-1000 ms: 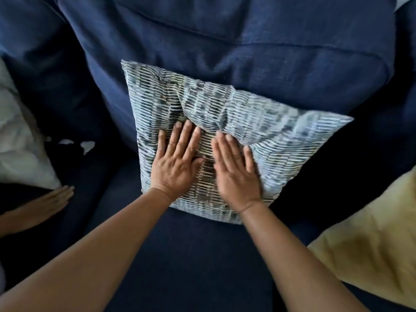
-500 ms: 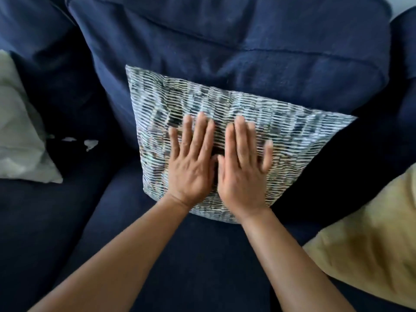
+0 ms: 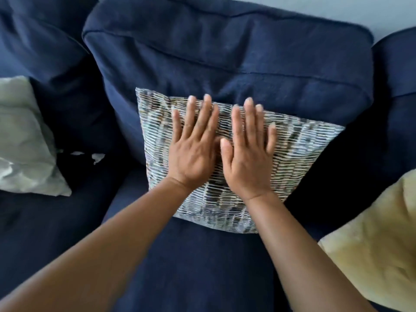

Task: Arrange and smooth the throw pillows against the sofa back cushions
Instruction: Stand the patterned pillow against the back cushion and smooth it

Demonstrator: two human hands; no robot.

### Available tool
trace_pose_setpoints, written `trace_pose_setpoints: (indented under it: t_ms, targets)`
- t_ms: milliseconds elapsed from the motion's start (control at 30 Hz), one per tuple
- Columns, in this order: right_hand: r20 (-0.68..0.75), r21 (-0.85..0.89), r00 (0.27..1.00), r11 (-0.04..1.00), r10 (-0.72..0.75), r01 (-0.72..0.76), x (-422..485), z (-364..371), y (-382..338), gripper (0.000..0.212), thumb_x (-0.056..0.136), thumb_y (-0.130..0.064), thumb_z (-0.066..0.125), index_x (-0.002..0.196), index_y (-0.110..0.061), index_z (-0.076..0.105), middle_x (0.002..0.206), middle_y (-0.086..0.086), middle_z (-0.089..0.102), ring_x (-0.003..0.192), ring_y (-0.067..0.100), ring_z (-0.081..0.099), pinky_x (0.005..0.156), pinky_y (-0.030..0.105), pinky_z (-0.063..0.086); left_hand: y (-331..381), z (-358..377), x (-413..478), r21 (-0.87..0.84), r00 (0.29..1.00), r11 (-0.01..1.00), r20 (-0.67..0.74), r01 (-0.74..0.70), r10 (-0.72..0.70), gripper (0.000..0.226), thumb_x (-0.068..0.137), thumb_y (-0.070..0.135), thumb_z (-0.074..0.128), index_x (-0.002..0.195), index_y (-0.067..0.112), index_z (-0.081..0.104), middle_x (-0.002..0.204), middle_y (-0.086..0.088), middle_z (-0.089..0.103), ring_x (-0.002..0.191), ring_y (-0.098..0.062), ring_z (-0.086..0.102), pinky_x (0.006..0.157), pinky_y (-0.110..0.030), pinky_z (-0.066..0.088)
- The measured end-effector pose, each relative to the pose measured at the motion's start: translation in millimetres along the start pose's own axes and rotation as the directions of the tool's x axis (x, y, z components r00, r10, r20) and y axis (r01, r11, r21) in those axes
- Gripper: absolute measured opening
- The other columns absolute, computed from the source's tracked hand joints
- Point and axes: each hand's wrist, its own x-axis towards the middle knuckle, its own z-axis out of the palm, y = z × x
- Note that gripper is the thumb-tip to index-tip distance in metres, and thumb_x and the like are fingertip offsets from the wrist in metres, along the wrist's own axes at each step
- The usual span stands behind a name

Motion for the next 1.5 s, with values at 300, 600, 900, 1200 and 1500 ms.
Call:
trace_pose_setpoints:
  t_ms: [300, 600, 900, 1200, 1500]
  targets:
    - [0.010, -0.207, 0.967, 0.947, 0.253, -0.246, -27, -19, 103, 0.057, 0.108, -0.039, 0.025, 0.161, -0.019, 0.020, 0.169, 0.009, 0.015, 0.156, 0.025, 0.010, 0.122, 0.059, 0.009, -87, -13, 5, 0.153, 0.926, 0.927, 0.116, 0.342, -0.360, 0.066, 0.107, 0.046, 0.021, 0.162, 0.011, 0.015, 0.170, -0.009, 0.007, 0.155, -0.035, -0.002, 0.121, -0.062, -0.004]
    - [0.051, -0.052, 0.999, 0.999, 0.012, -0.009, -16, -6, 18, 0.062, 0.105, -0.029, 0.038, 0.161, -0.010, 0.017, 0.170, 0.008, 0.010, 0.157, 0.023, 0.008, 0.125, 0.048, -0.001, 24, 5, -4, -0.036, 0.994, 0.999, 0.103, 0.025, -0.021, 0.059, 0.106, 0.034, 0.035, 0.160, 0.011, 0.023, 0.167, -0.009, 0.016, 0.155, -0.030, 0.002, 0.124, -0.053, -0.004]
    - [0.007, -0.207, 0.946, 0.926, 0.325, -0.316, -36, -37, 108, 0.064, 0.107, -0.041, 0.024, 0.161, -0.007, 0.014, 0.170, 0.012, 0.010, 0.157, 0.025, 0.006, 0.123, 0.055, 0.002, -52, -19, 0, 0.075, 0.930, 0.932, 0.075, 0.355, -0.361, 0.067, 0.106, 0.041, 0.024, 0.161, 0.004, 0.013, 0.169, -0.015, 0.004, 0.155, -0.035, -0.002, 0.122, -0.058, -0.007]
    - [0.209, -0.131, 0.973, 0.983, -0.101, 0.130, -40, -13, 49, 0.066, 0.103, -0.032, 0.044, 0.161, -0.012, 0.019, 0.169, 0.005, 0.013, 0.157, 0.021, 0.010, 0.125, 0.048, -0.001, 23, 13, -26, 0.030, 0.981, 0.999, 0.187, 0.040, -0.045, 0.062, 0.106, 0.033, 0.036, 0.160, 0.013, 0.015, 0.168, -0.006, 0.011, 0.156, -0.030, 0.004, 0.124, -0.052, -0.003]
    - [0.053, -0.252, 0.971, 0.944, 0.233, -0.213, -48, -42, 103, 0.068, 0.106, -0.045, 0.026, 0.161, -0.008, 0.011, 0.170, 0.011, 0.007, 0.157, 0.025, 0.007, 0.124, 0.054, 0.002, -27, -18, -27, 0.087, 0.938, 0.941, 0.093, 0.328, -0.335, 0.067, 0.105, 0.041, 0.029, 0.160, 0.003, 0.017, 0.168, -0.016, 0.007, 0.155, -0.035, -0.002, 0.123, -0.058, -0.003]
